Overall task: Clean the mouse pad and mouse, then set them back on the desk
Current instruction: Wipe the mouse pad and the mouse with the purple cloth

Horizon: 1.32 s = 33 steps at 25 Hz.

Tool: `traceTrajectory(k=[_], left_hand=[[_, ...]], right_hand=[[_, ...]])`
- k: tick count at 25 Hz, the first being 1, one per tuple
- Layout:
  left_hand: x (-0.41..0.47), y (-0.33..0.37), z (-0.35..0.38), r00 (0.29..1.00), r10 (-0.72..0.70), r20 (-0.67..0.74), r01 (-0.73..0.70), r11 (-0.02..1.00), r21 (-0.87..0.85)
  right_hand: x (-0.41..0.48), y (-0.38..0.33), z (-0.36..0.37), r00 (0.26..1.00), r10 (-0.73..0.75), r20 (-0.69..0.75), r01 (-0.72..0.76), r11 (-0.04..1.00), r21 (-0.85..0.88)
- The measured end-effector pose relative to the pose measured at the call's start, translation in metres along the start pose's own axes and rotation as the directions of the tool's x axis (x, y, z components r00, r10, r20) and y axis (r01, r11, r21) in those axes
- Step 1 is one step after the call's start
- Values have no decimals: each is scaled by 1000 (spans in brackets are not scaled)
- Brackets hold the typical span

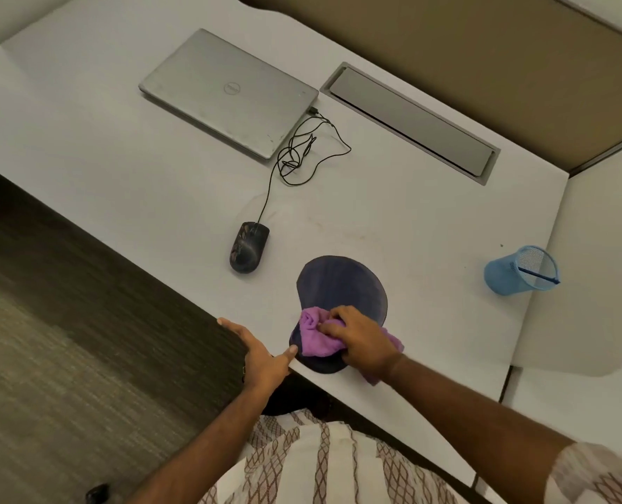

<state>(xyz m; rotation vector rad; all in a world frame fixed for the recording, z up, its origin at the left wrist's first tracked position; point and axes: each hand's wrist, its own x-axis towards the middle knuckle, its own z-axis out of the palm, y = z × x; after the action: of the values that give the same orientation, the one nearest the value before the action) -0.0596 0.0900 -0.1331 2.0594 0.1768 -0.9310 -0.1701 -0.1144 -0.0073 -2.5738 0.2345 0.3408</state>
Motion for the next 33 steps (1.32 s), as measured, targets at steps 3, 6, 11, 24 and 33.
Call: traceTrajectory(k=[3,6,11,24,33], left_hand=[[-18,19,-4,1000,23,9,-24,1000,14],[-16,18,-5,999,48,-15,-48,999,0],[-9,13,-4,999,33,2,-33,999,8],[16,-16,5,1000,7,-2,-7,999,36],[-6,9,-1,998,57,-23,-55,997,56]], right_hand=[[26,10,-15,998,40,-47,-42,998,-45],[57,22,-21,960,253,-119,-254,967,2],[33,-6,-16,969,239,-57,-226,958,174],[59,56,-37,863,454,-220,-409,885,223],[-44,-6,33,940,292,-175,-260,948,182]])
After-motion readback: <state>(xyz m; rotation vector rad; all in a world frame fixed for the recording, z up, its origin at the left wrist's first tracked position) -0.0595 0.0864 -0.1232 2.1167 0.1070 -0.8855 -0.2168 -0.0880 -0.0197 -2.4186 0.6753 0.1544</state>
